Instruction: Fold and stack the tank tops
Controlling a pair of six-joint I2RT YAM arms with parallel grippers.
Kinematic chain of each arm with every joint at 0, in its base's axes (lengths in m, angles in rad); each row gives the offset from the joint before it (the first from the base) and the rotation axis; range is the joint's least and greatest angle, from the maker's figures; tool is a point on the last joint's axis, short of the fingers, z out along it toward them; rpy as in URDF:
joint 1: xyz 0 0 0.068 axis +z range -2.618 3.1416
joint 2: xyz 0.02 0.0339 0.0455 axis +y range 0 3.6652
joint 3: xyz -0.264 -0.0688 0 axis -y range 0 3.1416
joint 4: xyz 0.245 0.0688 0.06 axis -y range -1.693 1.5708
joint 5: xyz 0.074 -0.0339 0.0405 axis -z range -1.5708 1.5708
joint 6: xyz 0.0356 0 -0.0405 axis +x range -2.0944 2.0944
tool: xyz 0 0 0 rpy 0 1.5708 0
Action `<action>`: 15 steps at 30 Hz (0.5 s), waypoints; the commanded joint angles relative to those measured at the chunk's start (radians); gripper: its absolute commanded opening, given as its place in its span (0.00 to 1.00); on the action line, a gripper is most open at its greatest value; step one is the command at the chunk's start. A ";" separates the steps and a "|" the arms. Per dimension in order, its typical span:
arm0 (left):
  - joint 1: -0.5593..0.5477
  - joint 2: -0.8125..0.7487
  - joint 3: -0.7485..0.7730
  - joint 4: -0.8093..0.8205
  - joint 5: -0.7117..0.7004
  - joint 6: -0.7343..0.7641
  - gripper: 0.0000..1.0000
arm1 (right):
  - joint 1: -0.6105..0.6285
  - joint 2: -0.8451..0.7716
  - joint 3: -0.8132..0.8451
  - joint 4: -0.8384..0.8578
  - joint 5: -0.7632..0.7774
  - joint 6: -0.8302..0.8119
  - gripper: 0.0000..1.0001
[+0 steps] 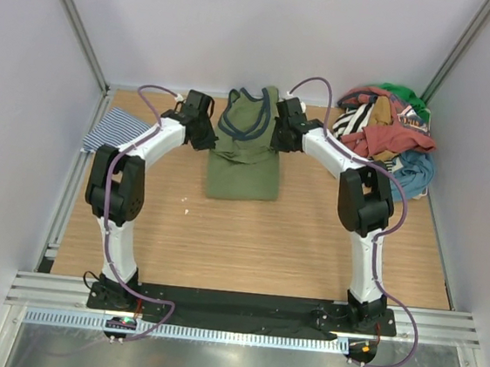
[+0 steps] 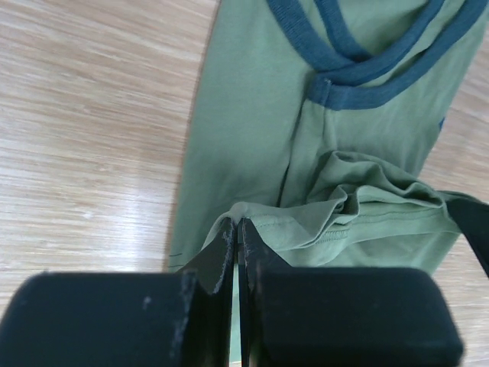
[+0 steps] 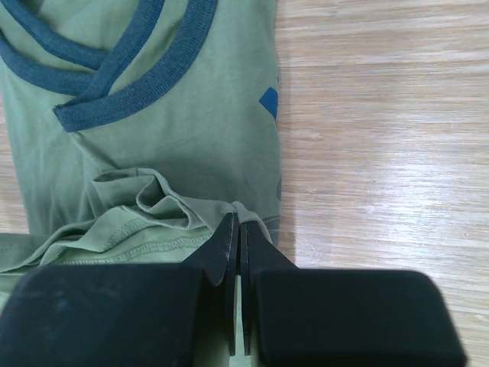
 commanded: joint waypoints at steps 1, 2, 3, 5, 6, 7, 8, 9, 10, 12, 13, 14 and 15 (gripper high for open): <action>0.000 -0.061 0.042 0.014 -0.002 -0.011 0.00 | -0.001 -0.090 0.047 0.031 -0.006 -0.015 0.01; 0.001 -0.066 0.038 0.014 -0.006 -0.012 0.00 | -0.001 -0.093 0.049 0.027 -0.006 -0.015 0.02; 0.000 -0.082 0.033 0.014 -0.008 -0.015 0.00 | -0.002 -0.097 0.052 0.024 -0.006 -0.017 0.02; 0.001 -0.098 0.024 0.024 -0.014 -0.020 0.00 | -0.004 -0.099 0.062 0.019 -0.006 -0.018 0.02; 0.000 -0.102 0.024 0.027 -0.019 -0.021 0.00 | -0.002 -0.097 0.067 0.015 -0.001 -0.017 0.02; 0.001 -0.109 0.025 0.027 -0.022 -0.021 0.00 | -0.004 -0.093 0.076 0.010 -0.004 -0.018 0.02; 0.000 -0.106 0.034 0.024 -0.028 -0.018 0.00 | -0.005 -0.091 0.078 0.007 -0.003 -0.020 0.02; 0.001 -0.104 0.041 0.019 -0.030 -0.018 0.00 | -0.010 -0.090 0.079 0.005 -0.004 -0.017 0.02; 0.000 -0.101 0.045 0.014 -0.031 -0.017 0.00 | -0.012 -0.088 0.079 0.010 -0.009 -0.017 0.02; 0.003 -0.095 0.059 0.007 -0.036 -0.017 0.00 | -0.016 -0.088 0.078 0.018 -0.010 -0.009 0.02; 0.003 -0.090 0.062 0.010 -0.037 -0.018 0.00 | -0.016 -0.087 0.079 0.021 -0.015 -0.010 0.02; 0.003 -0.086 0.067 0.010 -0.037 -0.020 0.00 | -0.018 -0.083 0.082 0.021 -0.018 -0.009 0.02; 0.003 -0.081 0.070 0.011 -0.036 -0.021 0.00 | -0.019 -0.080 0.096 0.015 -0.020 -0.009 0.03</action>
